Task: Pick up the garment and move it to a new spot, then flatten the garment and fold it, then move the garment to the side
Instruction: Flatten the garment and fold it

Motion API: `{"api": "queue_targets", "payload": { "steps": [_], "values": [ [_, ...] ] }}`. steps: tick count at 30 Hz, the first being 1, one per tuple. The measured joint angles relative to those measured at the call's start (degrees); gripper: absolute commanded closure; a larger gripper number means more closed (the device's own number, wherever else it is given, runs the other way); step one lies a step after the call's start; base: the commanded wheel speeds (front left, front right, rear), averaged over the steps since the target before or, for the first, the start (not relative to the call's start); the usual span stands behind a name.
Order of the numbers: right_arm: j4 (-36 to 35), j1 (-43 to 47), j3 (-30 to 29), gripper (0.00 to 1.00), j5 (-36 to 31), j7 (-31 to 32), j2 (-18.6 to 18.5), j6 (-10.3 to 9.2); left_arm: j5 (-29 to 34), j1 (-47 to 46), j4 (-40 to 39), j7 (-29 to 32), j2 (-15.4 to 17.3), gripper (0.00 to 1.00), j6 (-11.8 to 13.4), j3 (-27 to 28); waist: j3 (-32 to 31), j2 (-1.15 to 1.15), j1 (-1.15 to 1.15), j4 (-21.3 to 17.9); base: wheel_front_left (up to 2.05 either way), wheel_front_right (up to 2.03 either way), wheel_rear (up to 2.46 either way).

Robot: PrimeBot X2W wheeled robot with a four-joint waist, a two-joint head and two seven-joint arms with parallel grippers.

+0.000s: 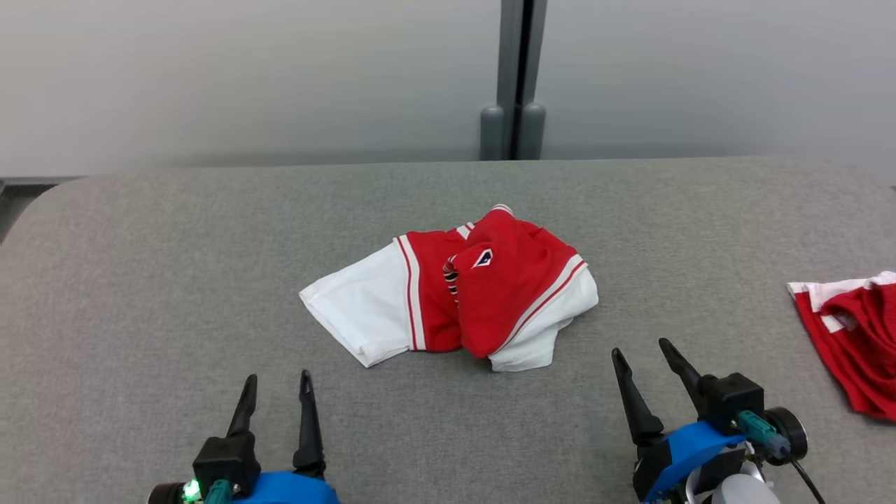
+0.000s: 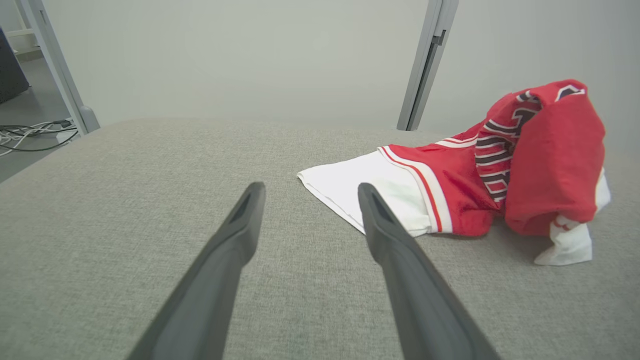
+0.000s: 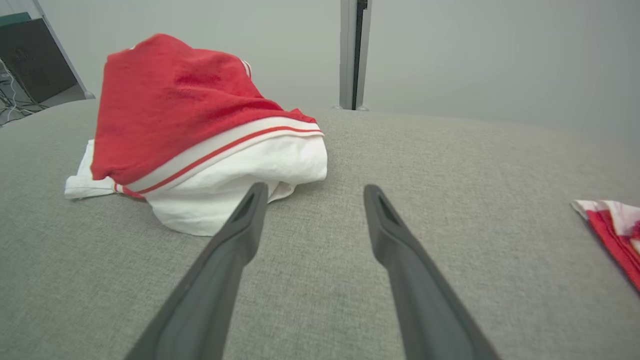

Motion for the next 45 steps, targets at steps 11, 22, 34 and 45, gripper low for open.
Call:
{"api": "queue_targets", "payload": {
  "steps": [11, 22, 34, 45],
  "values": [
    [6.9, -6.5, -6.9, 0.0, -5.1, 0.0, -0.4, 0.0, -1.9, -2.7, -0.6, 0.0, 0.0, 0.0, 1.5, -4.9, 5.7, 0.01, 0.0, 7.1, 0.0, 0.0, 0.0],
    [9.9, -12.8, -9.5, 0.0, -5.2, 0.0, -2.3, 0.0, -3.4, -5.0, -1.8, 0.0, 0.0, 0.0, 2.5, -7.9, 12.1, 0.01, 0.01, 11.2, 0.0, 0.0, 0.0],
    [11.9, -15.1, -6.4, 1.0, -0.9, 0.0, -2.8, 0.0, -3.7, -7.0, -2.2, 0.0, 0.0, 0.0, 3.5, -8.3, 14.6, 0.01, 0.0, 11.4, 0.0, 0.0, 0.0],
    [2.4, -15.1, -7.8, 1.0, 9.0, 0.0, -2.9, -0.01, -3.5, -6.1, -1.2, 0.0, 0.0, 0.0, 2.6, -7.3, 10.7, 0.01, 0.0, 7.8, 0.0, 0.0, 0.0]
  ]
}}
